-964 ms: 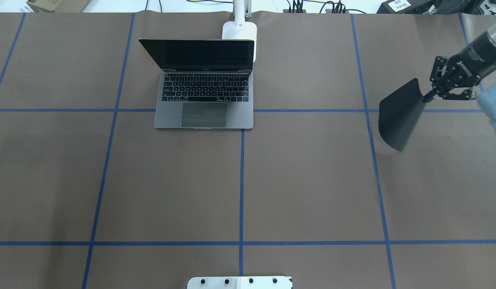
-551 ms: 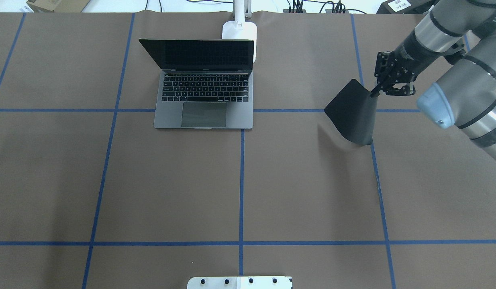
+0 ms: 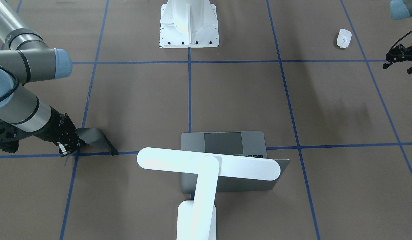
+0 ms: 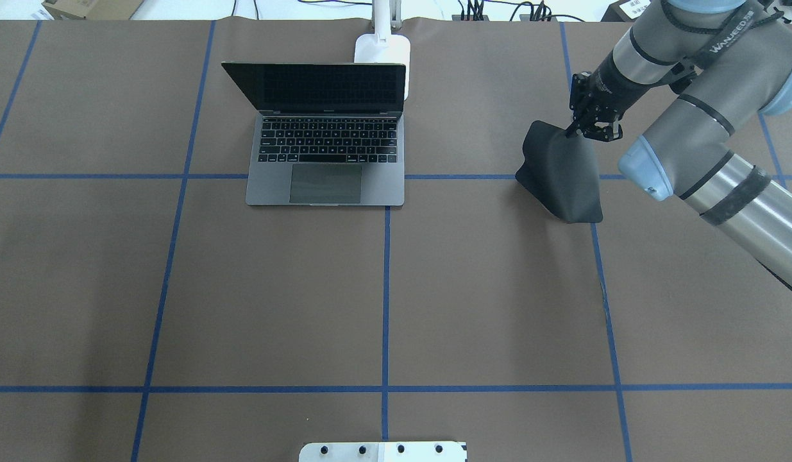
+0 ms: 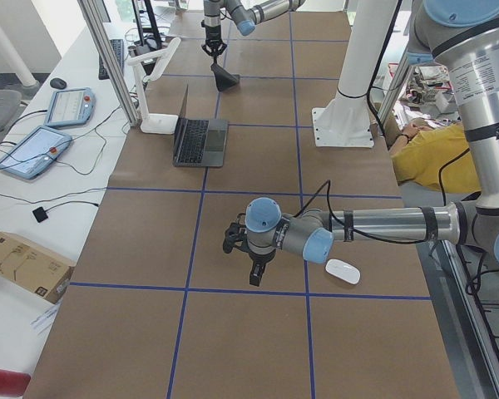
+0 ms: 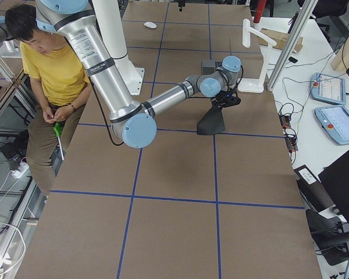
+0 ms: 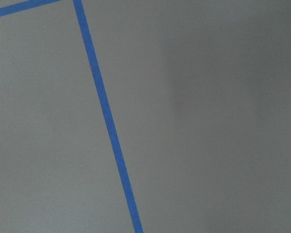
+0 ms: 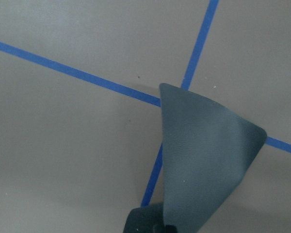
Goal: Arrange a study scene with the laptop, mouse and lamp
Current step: 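Carry the dark grey mouse pad with the right gripper onto the table, then lower the mouse pad with the right gripper beside the laptop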
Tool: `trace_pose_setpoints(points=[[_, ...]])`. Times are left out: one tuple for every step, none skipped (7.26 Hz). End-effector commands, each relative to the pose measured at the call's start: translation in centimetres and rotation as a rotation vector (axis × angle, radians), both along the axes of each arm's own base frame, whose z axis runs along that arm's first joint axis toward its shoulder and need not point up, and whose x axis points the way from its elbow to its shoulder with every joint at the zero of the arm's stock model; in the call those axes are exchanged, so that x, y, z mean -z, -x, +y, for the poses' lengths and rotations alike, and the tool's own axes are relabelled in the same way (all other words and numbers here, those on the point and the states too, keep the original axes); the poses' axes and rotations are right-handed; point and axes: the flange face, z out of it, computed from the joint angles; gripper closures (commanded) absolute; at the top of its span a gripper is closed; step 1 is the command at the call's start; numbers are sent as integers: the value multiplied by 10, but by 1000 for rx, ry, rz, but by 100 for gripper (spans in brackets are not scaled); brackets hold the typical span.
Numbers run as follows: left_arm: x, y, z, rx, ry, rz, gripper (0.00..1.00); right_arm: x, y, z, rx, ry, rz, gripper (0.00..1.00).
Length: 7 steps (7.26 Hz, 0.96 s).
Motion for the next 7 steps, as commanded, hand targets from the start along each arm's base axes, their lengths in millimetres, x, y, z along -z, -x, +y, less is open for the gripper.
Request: trace_pose_setpoints(points=[[1, 0, -1, 1, -2, 0, 0, -27, 20, -24, -26, -39, 32, 100], [3, 0, -1, 1, -7, 1, 0, -37, 25, -31, -30, -42, 39, 100], [4, 0, -1, 1, -10, 2, 0, -36, 28, -34, -36, -46, 49, 100], [4, 0, -1, 2, -10, 2, 0, -28, 43, -32, -53, -37, 52, 100], [5, 2, -1, 6, -11, 3, 0, -12, 61, -34, -69, -38, 56, 100], [10, 4, 1, 9, -18, 6, 0, -8, 74, -33, -81, -47, 73, 100], [10, 6, 1, 16, -18, 5, 0, -14, 76, -32, -86, -51, 89, 100]])
